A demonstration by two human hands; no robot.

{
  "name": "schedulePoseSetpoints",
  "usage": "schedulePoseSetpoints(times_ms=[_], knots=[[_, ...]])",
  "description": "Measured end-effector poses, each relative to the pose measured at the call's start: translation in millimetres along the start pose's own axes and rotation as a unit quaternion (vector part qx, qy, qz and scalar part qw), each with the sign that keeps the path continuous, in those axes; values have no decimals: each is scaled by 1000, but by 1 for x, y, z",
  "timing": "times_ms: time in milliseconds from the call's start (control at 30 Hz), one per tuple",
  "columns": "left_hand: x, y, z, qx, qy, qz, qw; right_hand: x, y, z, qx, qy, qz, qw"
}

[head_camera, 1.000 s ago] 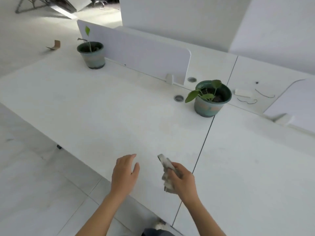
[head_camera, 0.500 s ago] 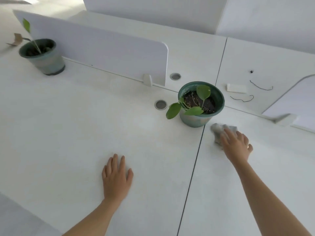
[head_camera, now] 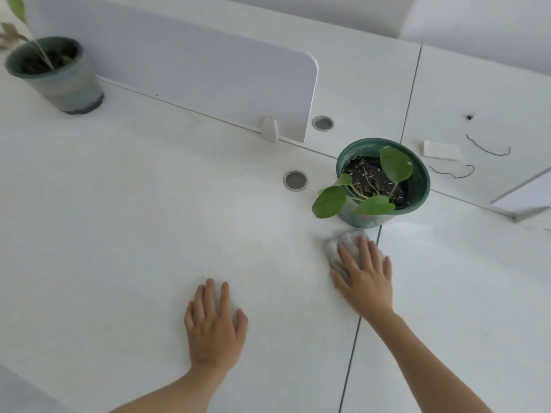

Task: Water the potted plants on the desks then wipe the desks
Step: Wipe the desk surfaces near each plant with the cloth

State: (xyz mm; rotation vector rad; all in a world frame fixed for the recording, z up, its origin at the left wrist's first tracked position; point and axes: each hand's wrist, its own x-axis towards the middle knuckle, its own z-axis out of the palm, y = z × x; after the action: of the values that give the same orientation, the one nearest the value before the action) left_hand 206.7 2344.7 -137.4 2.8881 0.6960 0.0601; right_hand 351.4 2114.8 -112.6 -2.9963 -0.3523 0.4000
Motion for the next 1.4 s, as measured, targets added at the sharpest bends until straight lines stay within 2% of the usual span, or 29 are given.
schedulePoseSetpoints(times_ms=[67, 300, 433, 533, 600, 700, 833, 967, 1067, 1233, 1300, 1333, 1400], knots=[[1, -1, 2, 2, 5, 2, 1000, 11, -22, 4, -16, -2, -43, 999], [0, -2, 7, 1, 15, 7, 1000, 103, -81, -9, 9, -19, -85, 996], [0, -3, 9, -5, 27, 11, 1000, 142, -101, -11, 92, 20, -59, 994], [1, -4, 11, -5, 31, 11, 999, 140, -108, -13, 80, 0, -53, 995], [0, -3, 12, -2, 30, 11, 999, 126, -102, -10, 82, -19, -80, 993], [0, -3, 10, 0, 33, 13, 999, 86, -80, 0, 10, 28, -160, 987], [1, -3, 9, 1, 33, 14, 999, 33, -8, 2, -93, -11, -224, 970], [1, -3, 9, 6, 29, 13, 999, 25, 66, -24, -148, -46, -134, 979], [1, -2, 8, -2, 27, 9, 1000, 35, 97, -31, -134, -50, -86, 986], [1, -3, 6, -3, 24, 8, 1000, 49, 115, -34, -207, -66, -115, 969], [2, -3, 7, -4, 23, 7, 1000, 58, 134, -43, -226, -41, -118, 966], [2, -3, 7, -4, 20, 6, 1000, 64, 145, -48, -211, -33, -81, 974], [2, -3, 8, -3, 18, 6, 1000, 75, 160, -56, -141, -26, 56, 988]])
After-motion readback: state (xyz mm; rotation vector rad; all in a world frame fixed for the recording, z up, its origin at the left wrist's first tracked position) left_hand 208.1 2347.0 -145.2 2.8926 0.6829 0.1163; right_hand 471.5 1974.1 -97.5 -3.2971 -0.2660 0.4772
